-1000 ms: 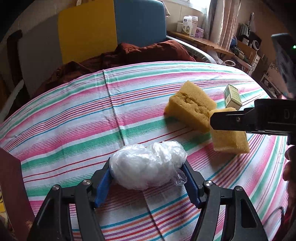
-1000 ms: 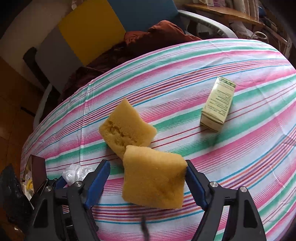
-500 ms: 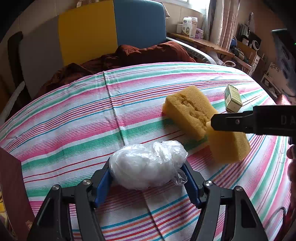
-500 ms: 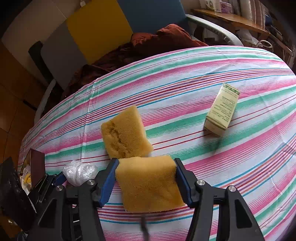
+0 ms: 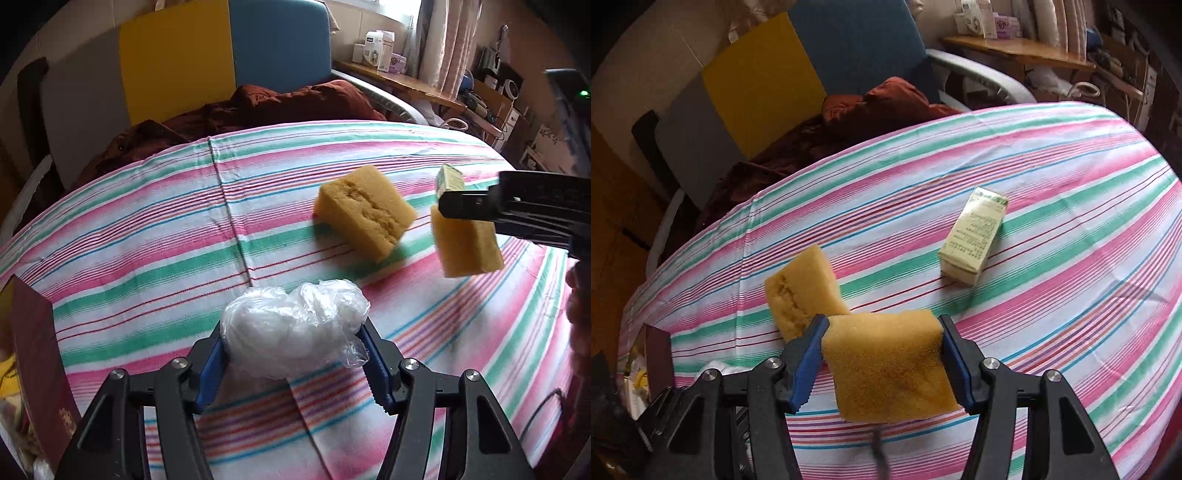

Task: Organize objects
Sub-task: 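Carry the yellow sponge and plastic bag over the gold tray with both tools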

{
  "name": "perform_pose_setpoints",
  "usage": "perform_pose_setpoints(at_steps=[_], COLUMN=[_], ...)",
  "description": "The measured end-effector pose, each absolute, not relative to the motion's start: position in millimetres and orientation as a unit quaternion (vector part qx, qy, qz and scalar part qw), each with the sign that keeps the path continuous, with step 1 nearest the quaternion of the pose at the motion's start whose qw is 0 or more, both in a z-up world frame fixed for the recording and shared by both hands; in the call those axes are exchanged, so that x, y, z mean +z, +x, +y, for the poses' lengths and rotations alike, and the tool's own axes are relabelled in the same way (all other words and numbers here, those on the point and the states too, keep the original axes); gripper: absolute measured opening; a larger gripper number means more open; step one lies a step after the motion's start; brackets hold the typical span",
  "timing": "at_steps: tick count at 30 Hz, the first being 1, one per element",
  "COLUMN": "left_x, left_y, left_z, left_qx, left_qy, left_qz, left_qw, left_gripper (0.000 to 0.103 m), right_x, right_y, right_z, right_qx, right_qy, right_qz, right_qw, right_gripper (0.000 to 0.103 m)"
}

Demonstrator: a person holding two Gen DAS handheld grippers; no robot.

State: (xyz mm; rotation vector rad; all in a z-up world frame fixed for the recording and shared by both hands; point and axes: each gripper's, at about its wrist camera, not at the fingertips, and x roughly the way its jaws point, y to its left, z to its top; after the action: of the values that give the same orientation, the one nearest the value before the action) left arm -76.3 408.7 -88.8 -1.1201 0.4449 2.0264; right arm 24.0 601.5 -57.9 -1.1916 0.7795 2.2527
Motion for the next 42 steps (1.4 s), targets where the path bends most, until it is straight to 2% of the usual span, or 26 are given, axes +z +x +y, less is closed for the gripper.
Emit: perform_pose_setpoints(at_steps=[9, 17, 28, 42], left_x=[-47.2, -20.4, 6.7, -9.5], left_y=[-49.1, -39.1, -42.8, -59.4], left_z=[381.5, 310.0, 189.0, 26.6], left_qx=[0.804, 0.824, 0.865, 0.898], left_qy=[-0.410, -0.403, -0.381, -0.401], left_qz=[0.147, 0.112, 0.053, -0.037], left_qw=[0.405, 0.383, 0.322, 0.179], left_gripper=[0.065, 0.065, 0.065, 0.065], right_x=[-45.2, -32.1, -12.3, 10.0], right_y=[28.1, 22.3, 11.3, -13.5], right_z=[595.5, 573.7, 496.1, 335.2], right_qx=[0.840, 0.863, 0.886, 0.887], right_qy=[-0.408, -0.389, -0.407, -0.419], right_qz=[0.275, 0.261, 0.209, 0.166], right_qw=[0.228, 0.188, 0.072, -0.105], right_gripper=[0.060, 0.060, 0.060, 0.060])
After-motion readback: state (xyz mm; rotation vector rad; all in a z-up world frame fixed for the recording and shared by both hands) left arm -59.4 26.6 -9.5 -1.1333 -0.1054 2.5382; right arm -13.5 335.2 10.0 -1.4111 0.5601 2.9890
